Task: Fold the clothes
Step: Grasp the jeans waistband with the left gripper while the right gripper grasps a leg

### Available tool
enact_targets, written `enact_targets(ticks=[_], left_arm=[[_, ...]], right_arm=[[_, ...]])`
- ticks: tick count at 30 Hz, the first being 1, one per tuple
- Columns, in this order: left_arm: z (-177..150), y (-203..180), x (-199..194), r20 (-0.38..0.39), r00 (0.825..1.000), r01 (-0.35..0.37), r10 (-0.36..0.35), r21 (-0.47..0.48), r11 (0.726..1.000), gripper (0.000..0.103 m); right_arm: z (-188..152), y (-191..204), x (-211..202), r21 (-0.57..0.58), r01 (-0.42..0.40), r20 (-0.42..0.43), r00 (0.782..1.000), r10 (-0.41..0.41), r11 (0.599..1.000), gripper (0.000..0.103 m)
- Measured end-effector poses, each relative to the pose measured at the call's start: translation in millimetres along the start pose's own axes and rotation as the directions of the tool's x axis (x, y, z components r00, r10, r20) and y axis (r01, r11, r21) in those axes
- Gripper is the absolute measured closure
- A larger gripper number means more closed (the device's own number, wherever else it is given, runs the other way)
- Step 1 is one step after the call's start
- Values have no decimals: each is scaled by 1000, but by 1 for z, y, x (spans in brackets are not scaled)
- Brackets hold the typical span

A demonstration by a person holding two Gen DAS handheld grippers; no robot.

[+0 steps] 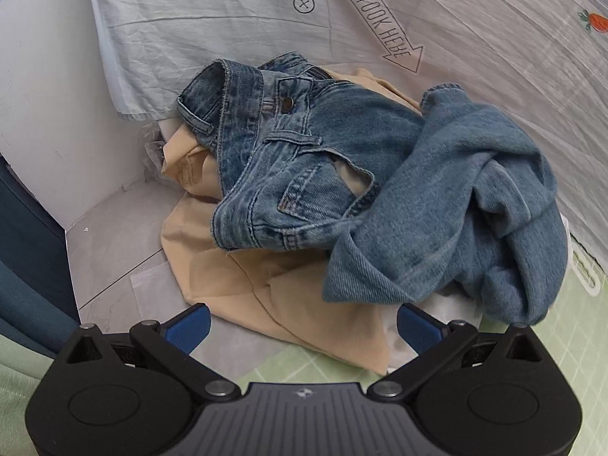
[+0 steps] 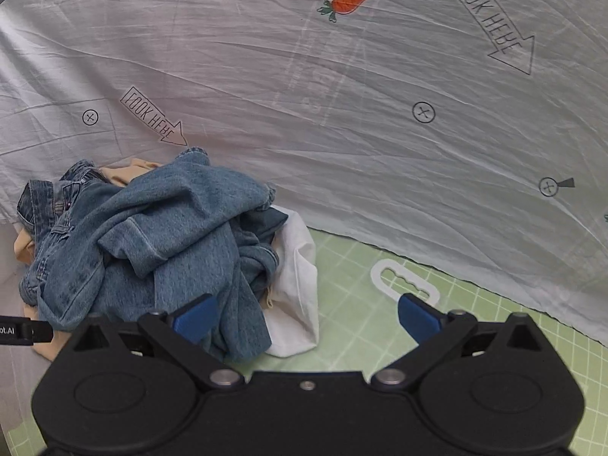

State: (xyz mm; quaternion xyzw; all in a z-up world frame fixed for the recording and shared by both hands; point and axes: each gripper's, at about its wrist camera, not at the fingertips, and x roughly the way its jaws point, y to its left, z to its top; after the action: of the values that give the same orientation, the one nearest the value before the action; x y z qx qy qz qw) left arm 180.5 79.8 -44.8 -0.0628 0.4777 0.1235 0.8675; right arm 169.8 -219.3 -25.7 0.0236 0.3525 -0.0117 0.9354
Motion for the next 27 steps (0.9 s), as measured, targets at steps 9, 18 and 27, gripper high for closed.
enact_targets(ticks=[9, 18, 27], left_arm=[[48, 30, 42, 4, 1000, -19, 20, -155, 988, 4], [55, 39, 81, -14, 996, 82, -89, -268, 960, 13], [56, 14, 57, 34, 996, 91, -86, -182, 979, 81]], right_arm=[[47, 34, 82, 140, -175, -46, 982, 184, 974, 3], [42, 49, 130, 207, -289, -106, 943, 315, 935, 2], [37, 47, 101, 88, -367, -43, 927, 372, 926, 63]])
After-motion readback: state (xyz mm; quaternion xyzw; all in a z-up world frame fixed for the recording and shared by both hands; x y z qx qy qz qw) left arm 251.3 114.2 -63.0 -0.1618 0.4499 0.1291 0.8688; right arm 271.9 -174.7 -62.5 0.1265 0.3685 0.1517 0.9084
